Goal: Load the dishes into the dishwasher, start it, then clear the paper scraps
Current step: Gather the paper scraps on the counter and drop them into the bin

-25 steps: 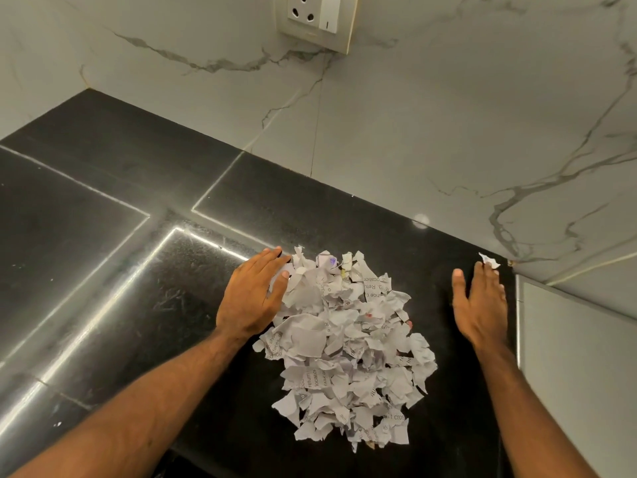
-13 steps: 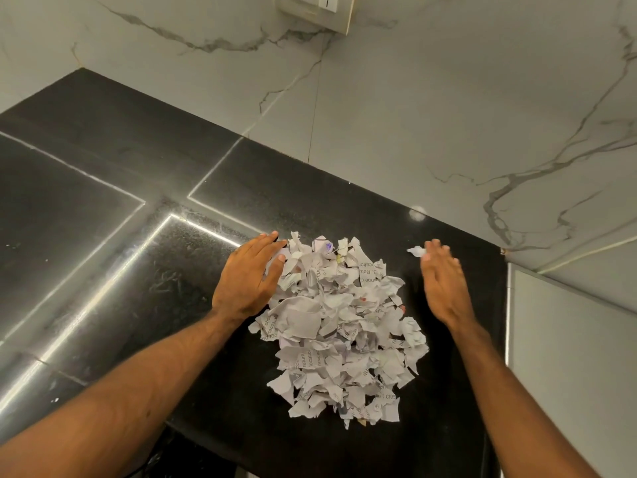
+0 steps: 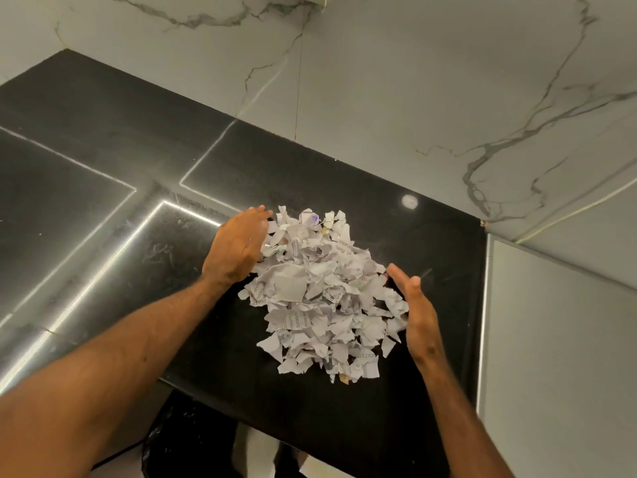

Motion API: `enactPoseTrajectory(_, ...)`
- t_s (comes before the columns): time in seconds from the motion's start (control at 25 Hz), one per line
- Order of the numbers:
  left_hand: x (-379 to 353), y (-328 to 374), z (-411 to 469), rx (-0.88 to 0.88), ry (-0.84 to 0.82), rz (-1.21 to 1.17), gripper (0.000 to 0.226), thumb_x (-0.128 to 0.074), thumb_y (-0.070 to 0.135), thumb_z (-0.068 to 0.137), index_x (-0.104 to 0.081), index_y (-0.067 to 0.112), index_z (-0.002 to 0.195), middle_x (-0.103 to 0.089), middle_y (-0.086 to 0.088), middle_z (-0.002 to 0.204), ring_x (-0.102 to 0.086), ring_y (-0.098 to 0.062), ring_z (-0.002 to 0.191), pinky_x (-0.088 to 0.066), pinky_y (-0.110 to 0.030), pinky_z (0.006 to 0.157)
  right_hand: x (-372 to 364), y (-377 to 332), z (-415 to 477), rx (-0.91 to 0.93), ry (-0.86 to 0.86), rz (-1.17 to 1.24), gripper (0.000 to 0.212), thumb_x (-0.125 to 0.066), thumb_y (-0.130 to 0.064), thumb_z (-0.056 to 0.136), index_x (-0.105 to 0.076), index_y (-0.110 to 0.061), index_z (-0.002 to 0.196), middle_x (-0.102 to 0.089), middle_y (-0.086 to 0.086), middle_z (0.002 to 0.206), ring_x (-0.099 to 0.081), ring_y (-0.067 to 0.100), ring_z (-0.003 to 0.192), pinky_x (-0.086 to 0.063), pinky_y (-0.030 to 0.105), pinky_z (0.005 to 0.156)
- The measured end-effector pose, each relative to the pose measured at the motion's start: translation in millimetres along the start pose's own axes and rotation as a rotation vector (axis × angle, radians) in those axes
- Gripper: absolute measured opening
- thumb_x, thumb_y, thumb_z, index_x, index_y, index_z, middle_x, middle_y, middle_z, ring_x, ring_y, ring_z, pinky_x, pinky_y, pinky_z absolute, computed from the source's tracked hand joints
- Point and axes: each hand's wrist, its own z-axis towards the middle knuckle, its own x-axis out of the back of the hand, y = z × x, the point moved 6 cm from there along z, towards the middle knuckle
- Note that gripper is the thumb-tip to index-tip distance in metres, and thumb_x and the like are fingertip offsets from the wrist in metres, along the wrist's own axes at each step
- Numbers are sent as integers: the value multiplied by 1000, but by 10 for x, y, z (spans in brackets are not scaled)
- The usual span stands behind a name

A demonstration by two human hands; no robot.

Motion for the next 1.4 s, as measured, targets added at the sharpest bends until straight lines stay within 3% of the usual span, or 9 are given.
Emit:
enactPoseTrajectory(0.08, 30, 26, -48, 34, 3, -66, 57, -26, 58, 107, -50, 29, 150, -48, 4, 157, -40, -10, 144, -32, -45, 121, -68, 64, -121, 1, -39, -34, 51, -26, -70, 106, -50, -52, 148, -53, -27, 148, -49, -6, 137, -41, 29, 113)
enactPoseTrajectory(0.24, 129, 156, -306, 205, 79, -230, 63, -29, 65, 105, -43, 26, 153, -40, -1, 161, -35, -14, 148, -30, -49, 123, -110, 76, -119, 46, -101, -209, 53, -22, -68, 106, -39, -53, 154, -27, -23, 165, -14, 0, 152, -11, 44, 128)
enactPoseTrajectory(0.36, 165, 410, -862, 285, 149, -195, 61, -31, 64, 106, -29, 33, 158, -24, 3, 167, -22, -15, 153, -23, -53, 125, -7, 16, -153, 40, -76, -181, 52, -34, -62, 107, -40, -46, 156, -30, -14, 167, -19, 0, 151, -22, 48, 127)
enactPoseTrajectory(0.48, 135, 718, -1390, 246, -47, -123, 78, -45, 70, 100, -7, 42, 163, -1, 12, 172, -5, -12, 157, -11, -49, 123, 111, 7, -347, 101, 16, -243, 53, -50, -58, 102, -42, -47, 154, -29, -13, 168, -16, 2, 155, -24, 50, 126)
enactPoseTrajectory(0.72, 92, 906, -1604, 89, -439, 101, 120, -63, 86, 76, 16, 47, 159, 18, 13, 170, 2, -18, 157, -11, -53, 126, -163, 383, -774, 114, -167, -482, 94, -58, -76, 90, -2, -53, 162, 7, -22, 171, 3, 9, 159, -13, 56, 128)
enactPoseTrajectory(0.84, 11, 856, -1592, 150, -568, 170, 131, -70, 85, 68, 19, 51, 156, 20, 10, 170, 2, -24, 159, -16, -58, 126, -302, 287, -767, 176, -227, -522, 97, -57, -76, 91, 4, -50, 162, 9, -25, 169, 5, 6, 159, -13, 54, 129)
enactPoseTrajectory(0.96, 42, 866, -1533, 144, -587, 241, 138, -79, 78, 63, 22, 53, 155, 31, 12, 166, 6, -29, 158, -16, -64, 123, -273, 116, -763, 231, -263, -554, 97, -65, -68, 91, 2, -56, 161, 13, -25, 169, 7, 4, 156, -11, 49, 125)
enactPoseTrajectory(1.2, -53, 959, -1469, 109, -615, 310, 141, -90, 50, 71, 24, 50, 155, 24, 7, 169, 6, -24, 158, -13, -54, 125, -395, 26, -874, 371, -422, -782, 102, -79, -36, 90, -7, -58, 159, 19, -29, 168, -7, 9, 159, -31, 54, 124)
enactPoseTrajectory(1.4, -79, 993, -1485, 119, -549, 267, 139, -89, 50, 72, 22, 51, 155, 27, 11, 167, 6, -21, 157, -17, -54, 124, -346, -75, -778, 410, -362, -828, 98, -76, -38, 93, -7, -54, 161, 12, -25, 169, -13, 11, 157, -28, 51, 126)
